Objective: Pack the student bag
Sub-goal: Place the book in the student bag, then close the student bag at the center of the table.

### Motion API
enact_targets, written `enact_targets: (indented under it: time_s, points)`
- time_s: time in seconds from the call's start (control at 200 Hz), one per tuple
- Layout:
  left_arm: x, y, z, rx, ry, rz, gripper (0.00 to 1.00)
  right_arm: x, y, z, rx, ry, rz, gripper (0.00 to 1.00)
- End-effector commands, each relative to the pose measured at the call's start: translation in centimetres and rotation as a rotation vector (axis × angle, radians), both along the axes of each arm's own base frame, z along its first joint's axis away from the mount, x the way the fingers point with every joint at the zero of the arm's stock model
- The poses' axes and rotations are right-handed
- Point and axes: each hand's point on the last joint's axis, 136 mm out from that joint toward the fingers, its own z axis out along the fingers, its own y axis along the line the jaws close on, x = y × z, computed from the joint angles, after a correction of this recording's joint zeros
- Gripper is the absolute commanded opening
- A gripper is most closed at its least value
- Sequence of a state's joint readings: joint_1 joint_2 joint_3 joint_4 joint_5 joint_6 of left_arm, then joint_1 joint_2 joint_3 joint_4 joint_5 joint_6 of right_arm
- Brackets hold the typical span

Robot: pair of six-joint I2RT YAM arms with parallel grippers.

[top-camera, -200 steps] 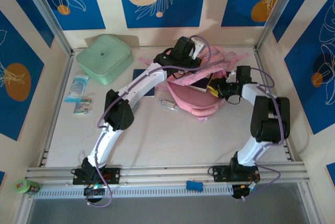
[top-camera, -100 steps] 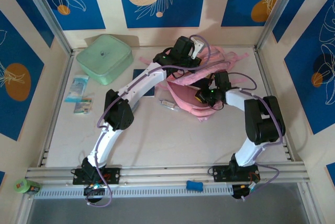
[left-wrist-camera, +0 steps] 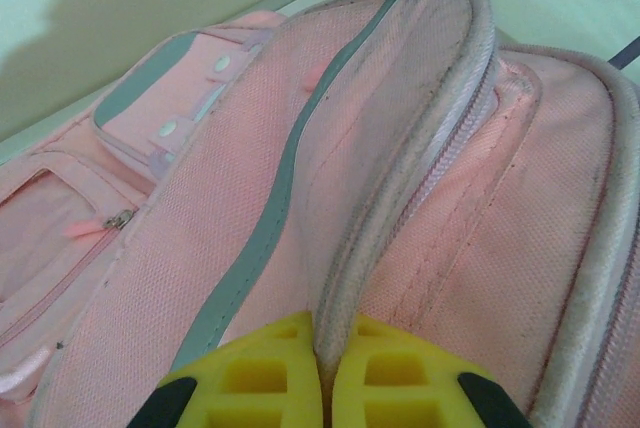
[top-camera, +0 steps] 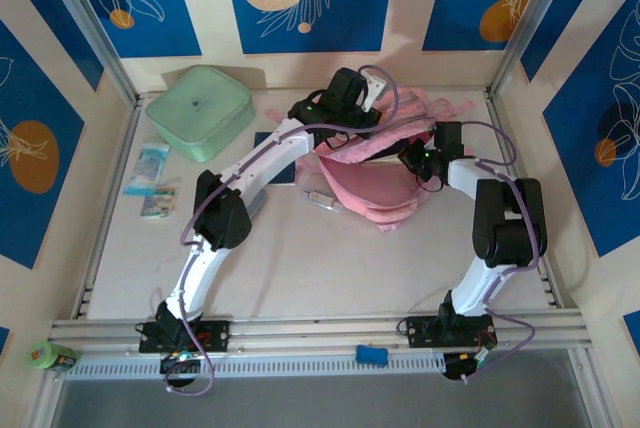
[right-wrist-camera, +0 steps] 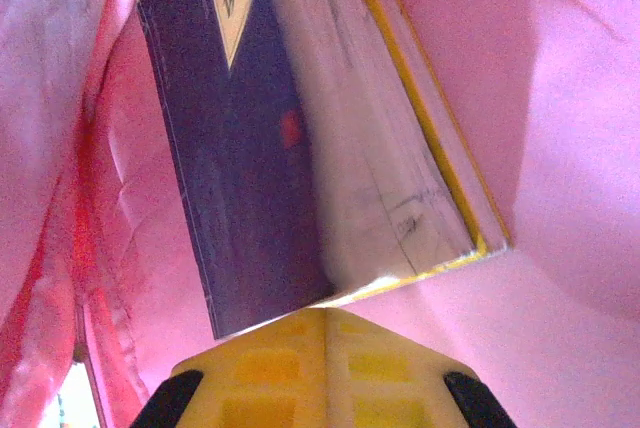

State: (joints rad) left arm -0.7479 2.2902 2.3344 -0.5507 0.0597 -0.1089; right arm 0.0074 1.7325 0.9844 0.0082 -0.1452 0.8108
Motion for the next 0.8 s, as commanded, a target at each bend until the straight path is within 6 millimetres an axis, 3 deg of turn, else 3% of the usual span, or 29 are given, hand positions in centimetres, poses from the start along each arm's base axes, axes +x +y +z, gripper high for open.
enact_targets:
  time_s: [0.0,0.305,0.41,0.47,0.63,0.695,0.795]
  points:
    - [-0.4,0.6,8.2,-0.164,-0.099,0.005,0.0,-2.6,0.4,1.6,-0.01,-0.021,0.046,0.03]
    - [-1.4,0.9,7.0,-0.168,0.006,0.006,0.0,-11.4,0.9,8.3,-0.057,-0.081,0.124,0.16]
    - [-2.9,1.1,7.5,-0.209,0.061,-0.017,0.14,-13.7,1.5,10.4,-0.051,-0.087,0.176,0.2]
    - [-3.9,1.6,7.4,-0.227,0.082,-0.022,0.26,-14.7,2.2,11.5,-0.039,-0.096,0.219,0.23]
    - [-6.7,4.4,7.7,-0.286,0.126,0.005,0.46,-16.2,4.1,13.3,-0.028,-0.071,0.326,0.28]
    - [-7.7,6.7,7.6,-0.304,0.136,0.055,0.5,-16.4,5.2,13.2,-0.025,-0.042,0.368,0.28]
    - [-9.0,11.0,5.6,-0.317,0.186,0.144,0.55,-16.7,7.9,12.6,-0.02,0.004,0.445,0.29]
